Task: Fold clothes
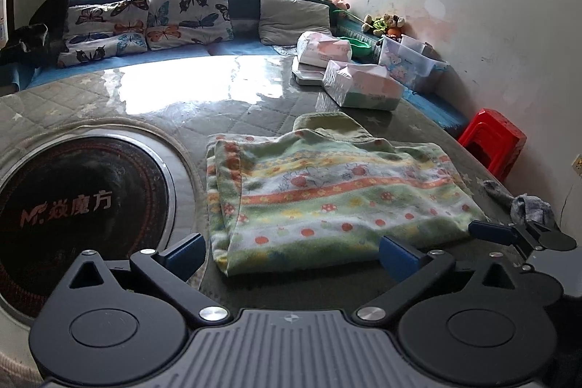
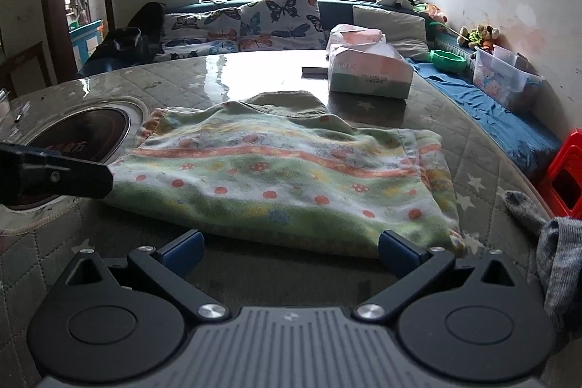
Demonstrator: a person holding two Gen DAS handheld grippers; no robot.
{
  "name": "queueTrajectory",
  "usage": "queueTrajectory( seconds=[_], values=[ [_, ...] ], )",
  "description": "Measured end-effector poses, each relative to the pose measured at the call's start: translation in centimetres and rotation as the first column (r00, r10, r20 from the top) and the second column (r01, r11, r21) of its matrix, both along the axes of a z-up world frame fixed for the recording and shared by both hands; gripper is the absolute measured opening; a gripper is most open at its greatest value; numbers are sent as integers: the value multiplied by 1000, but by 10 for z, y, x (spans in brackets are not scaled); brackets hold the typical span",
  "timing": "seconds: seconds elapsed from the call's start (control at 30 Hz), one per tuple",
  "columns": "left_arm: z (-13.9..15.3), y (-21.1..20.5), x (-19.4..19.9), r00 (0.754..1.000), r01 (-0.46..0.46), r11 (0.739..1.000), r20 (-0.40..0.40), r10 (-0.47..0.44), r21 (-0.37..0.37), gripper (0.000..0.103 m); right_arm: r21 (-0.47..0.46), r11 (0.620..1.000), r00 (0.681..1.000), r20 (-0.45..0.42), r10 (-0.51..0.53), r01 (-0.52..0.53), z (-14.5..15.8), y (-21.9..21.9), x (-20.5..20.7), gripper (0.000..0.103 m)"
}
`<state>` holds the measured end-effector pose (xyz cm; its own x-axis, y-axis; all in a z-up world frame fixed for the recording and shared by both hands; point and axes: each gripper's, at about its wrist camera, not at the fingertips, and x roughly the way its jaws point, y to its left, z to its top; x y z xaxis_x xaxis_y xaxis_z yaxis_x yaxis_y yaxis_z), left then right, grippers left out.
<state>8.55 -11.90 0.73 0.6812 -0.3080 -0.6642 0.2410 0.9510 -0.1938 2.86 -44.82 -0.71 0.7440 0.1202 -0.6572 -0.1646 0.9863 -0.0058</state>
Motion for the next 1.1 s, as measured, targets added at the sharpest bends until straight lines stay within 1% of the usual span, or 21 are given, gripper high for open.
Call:
queueTrajectory(
  seconds=[0.4, 0.7, 1.1],
  values=[
    [-1, 6, -17, 1000, -17, 1000, -14, 17, -6, 103, 2, 998, 998, -8, -61, 61, 0, 4, -14, 103],
    [-2, 9, -29, 999, -29, 1000, -22, 29, -9, 103, 2, 997, 997, -14, -79, 79, -3, 6, -23, 103],
    [-1, 6, -40, 1000, -16, 1000, -16, 15, -9, 103, -2, 996, 996, -14, -88, 88, -4, 8, -34, 103]
  ],
)
